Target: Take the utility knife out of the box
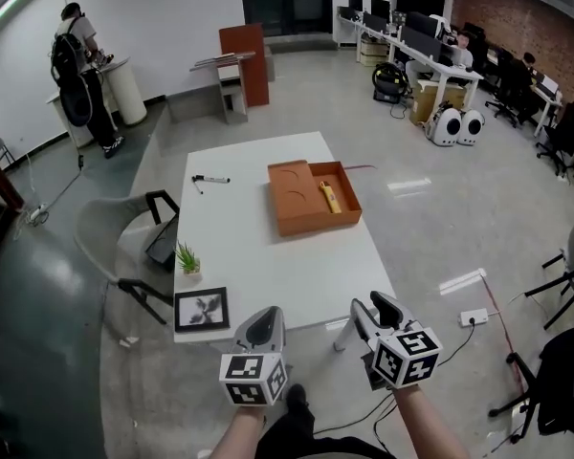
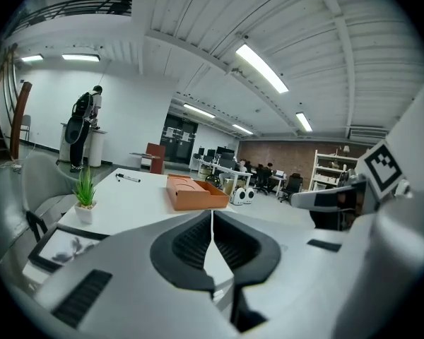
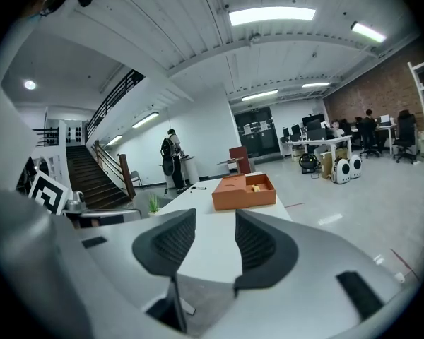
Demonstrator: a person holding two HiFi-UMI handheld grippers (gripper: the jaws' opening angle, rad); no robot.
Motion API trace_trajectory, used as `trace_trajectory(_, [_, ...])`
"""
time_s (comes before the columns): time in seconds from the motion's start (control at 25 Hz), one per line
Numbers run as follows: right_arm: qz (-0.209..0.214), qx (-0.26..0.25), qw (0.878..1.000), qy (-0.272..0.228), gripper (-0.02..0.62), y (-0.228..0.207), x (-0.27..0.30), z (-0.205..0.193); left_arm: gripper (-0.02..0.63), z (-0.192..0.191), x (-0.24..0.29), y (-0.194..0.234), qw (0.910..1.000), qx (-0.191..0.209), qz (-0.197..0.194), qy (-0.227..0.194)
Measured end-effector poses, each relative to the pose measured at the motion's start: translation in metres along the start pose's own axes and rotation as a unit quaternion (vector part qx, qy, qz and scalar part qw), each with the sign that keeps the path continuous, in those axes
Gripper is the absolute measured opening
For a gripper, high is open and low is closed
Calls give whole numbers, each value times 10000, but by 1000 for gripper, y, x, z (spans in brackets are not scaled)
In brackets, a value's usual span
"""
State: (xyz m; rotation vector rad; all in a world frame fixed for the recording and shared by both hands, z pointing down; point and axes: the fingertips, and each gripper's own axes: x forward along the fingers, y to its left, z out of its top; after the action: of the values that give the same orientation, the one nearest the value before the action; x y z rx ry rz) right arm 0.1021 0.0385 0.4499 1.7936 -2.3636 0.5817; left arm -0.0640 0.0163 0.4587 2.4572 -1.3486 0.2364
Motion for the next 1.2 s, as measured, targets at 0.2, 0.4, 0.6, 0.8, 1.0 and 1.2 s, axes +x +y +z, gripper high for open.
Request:
trace_trajectory(0.2, [-183,7,9998,46,160,-12,42,15,14,20,35,26,9999,87,-128,25])
trace_trajectory(0.4, [-335,-26,9994,42,160,-21,72,27,14,35,63,46,9997,88,-229,20])
trace_trajectory(0.6, [-416,-22,9991,62,160,-29,89,35,14,44,81,56,9996,80,-259,-7])
trace_trajectory(0.8, [-462,-53,9989,36,160,-38,103,47,14,48,96,62,9996,85,-284,24])
trace_trajectory(1.0, [-473,-98,9988,45,160,-47,125,58,15,52,112,73,9996,62,-256,70])
trace_trajectory(1.2, [-391,-188,9990,70,160,-66,155,75,14,58,134,80,9999,33,-132,102])
